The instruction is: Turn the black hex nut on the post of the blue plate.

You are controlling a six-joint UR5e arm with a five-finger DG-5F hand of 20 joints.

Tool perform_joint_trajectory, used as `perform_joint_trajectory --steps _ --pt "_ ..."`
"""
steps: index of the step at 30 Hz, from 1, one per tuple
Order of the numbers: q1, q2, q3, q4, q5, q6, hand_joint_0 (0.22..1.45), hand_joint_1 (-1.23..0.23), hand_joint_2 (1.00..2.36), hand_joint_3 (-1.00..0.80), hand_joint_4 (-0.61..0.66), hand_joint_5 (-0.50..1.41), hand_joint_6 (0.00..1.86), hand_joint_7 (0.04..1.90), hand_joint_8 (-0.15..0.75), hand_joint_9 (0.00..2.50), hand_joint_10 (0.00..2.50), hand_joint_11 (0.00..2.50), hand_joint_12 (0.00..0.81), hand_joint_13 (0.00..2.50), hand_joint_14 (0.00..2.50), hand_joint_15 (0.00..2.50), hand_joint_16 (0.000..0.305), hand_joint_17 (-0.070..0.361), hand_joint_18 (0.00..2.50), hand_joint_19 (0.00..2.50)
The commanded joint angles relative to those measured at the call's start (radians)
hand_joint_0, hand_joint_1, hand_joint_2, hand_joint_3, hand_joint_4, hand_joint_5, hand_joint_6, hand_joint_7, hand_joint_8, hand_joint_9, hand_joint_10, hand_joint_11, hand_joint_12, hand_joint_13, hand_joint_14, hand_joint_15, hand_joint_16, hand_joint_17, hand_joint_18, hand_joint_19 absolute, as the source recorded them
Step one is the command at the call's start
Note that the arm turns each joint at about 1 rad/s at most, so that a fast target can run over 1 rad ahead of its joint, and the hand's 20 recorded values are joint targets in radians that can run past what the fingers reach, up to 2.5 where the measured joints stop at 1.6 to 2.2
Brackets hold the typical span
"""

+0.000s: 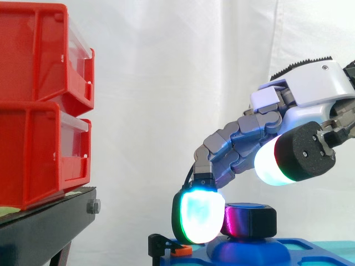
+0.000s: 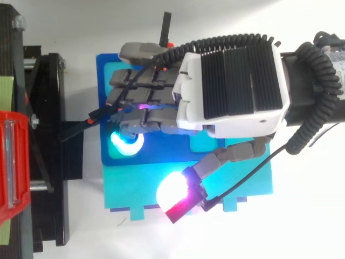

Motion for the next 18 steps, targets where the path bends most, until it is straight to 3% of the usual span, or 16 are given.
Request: perform_joint_trajectory --steps 1,13,18 --pt "0.0 0.0 -0.001 0.011 0.002 -0.002 0.47 -0.39 1.0 -0.5 0.27 -0.18 0.5 0.9 0.303 0.38 0.0 0.0 0.413 0.09 0.0 0.0 0.056 0.127 0.0 0.14" --pt "-0.016 0.0 -0.001 0.008 -0.007 -0.054 0.47 -0.39 1.0 -0.5 0.26 -0.18 0.5 0.9 0.303 0.38 0.0 0.0 0.41 0.1 0.0 0.0 0.056 0.126 0.0 0.15" --pt "-0.033 0.0 -0.001 0.002 -0.043 -0.073 0.47 -0.39 1.0 -0.5 0.27 -0.18 0.5 0.9 0.304 0.38 0.0 0.0 0.411 0.1 0.0 0.0 0.056 0.126 0.0 0.15"
